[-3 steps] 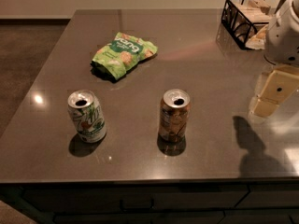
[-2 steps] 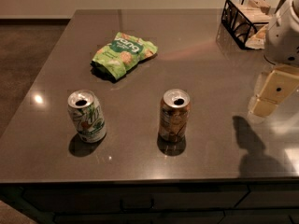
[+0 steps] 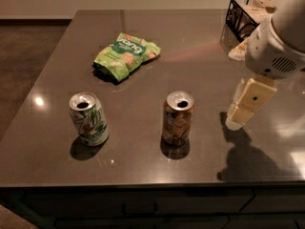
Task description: Move orange can near green rice chip bag
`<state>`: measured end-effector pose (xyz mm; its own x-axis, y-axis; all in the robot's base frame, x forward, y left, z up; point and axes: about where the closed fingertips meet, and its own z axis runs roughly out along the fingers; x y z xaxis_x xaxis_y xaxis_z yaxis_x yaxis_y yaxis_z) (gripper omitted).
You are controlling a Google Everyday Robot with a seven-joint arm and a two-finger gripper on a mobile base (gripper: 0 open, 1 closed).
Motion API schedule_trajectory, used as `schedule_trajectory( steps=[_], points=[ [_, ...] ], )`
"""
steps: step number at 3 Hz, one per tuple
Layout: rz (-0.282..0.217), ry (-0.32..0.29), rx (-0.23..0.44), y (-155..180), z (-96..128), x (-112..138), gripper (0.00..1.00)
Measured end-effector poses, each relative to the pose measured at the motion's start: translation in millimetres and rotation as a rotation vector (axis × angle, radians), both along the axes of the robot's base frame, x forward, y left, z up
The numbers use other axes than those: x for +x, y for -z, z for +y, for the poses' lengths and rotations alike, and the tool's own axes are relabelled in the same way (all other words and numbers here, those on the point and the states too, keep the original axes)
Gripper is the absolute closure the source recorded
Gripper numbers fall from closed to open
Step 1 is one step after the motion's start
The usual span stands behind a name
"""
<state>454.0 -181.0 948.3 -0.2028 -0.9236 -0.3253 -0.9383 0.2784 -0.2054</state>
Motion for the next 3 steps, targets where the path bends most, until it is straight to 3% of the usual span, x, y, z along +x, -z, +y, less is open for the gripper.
schedule_trajectory(
  steps=[2, 3],
  points=[
    [0.075, -0.087, 0.175, 25.3, 60.9, -5.2, 0.00],
    [0.091, -0.126, 0.226, 30.4, 82.6, -8.8, 0.00]
  ],
)
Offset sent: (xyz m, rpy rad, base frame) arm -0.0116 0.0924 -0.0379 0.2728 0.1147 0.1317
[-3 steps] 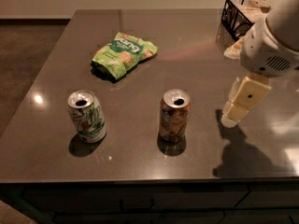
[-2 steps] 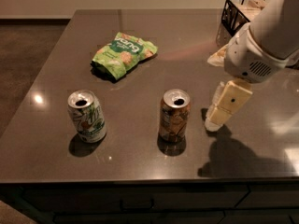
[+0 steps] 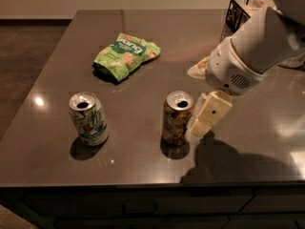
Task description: Move orange can near green rice chip bag
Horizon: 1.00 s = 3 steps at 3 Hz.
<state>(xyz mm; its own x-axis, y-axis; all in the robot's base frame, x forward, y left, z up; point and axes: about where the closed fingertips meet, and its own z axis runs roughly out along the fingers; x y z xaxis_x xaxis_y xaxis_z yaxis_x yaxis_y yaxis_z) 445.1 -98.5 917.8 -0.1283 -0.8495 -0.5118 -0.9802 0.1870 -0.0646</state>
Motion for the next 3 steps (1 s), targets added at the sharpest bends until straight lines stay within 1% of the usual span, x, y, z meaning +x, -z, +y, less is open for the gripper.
schedule_trajectory(
  steps=[1, 2, 3],
  points=[
    [0.007, -0.022, 0.032, 3.7, 13.7, -2.1, 0.17],
    [0.017, -0.047, 0.057, 4.6, 23.8, -4.5, 0.38],
    [0.018, -0.070, 0.085, -0.8, 32.2, -6.3, 0.63]
  ],
)
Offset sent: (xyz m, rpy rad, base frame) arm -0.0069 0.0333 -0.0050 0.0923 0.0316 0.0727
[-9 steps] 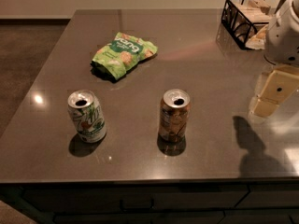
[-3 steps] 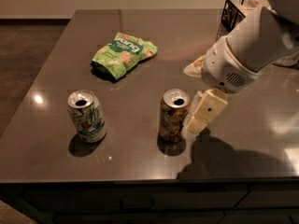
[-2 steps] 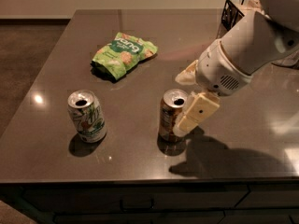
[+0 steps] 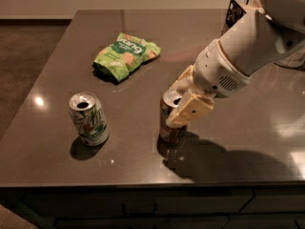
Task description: Move orange can near green rice chip bag
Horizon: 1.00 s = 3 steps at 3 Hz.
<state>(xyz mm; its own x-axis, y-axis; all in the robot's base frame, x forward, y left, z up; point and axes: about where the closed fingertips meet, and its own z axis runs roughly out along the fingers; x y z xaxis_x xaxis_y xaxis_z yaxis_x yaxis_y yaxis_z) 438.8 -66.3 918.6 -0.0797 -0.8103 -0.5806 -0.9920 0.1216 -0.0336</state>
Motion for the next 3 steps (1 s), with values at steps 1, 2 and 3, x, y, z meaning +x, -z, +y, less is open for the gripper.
schedule_trajectory(
  steps=[1, 2, 3],
  points=[
    [-0.023, 0.006, -0.004, -12.8, 0.4, 13.8, 0.85],
    [-0.056, 0.044, -0.025, -31.3, -6.1, 52.0, 1.00],
    [-0.085, 0.093, -0.036, -48.2, -11.9, 104.5, 1.00]
  ],
)
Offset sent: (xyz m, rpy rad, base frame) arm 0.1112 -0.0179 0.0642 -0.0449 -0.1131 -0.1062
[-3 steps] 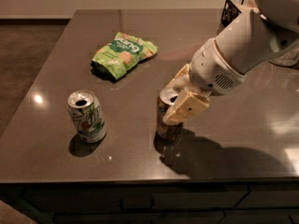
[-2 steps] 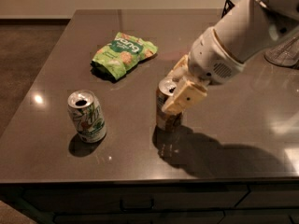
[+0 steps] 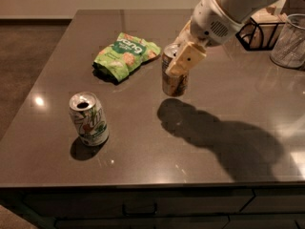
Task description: Move orange can near green rice chip bag
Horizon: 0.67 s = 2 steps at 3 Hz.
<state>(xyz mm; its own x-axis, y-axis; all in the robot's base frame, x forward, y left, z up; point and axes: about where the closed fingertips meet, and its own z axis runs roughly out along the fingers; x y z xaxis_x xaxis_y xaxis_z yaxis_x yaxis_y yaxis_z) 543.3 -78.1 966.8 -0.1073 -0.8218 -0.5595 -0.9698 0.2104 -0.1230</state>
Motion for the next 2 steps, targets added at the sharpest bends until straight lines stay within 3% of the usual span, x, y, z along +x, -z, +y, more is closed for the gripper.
schedule_trajectory(
  steps=[2],
  points=[
    [0.032, 0.105, 0.001, 7.6, -3.0, 84.1, 1.00]
  ],
)
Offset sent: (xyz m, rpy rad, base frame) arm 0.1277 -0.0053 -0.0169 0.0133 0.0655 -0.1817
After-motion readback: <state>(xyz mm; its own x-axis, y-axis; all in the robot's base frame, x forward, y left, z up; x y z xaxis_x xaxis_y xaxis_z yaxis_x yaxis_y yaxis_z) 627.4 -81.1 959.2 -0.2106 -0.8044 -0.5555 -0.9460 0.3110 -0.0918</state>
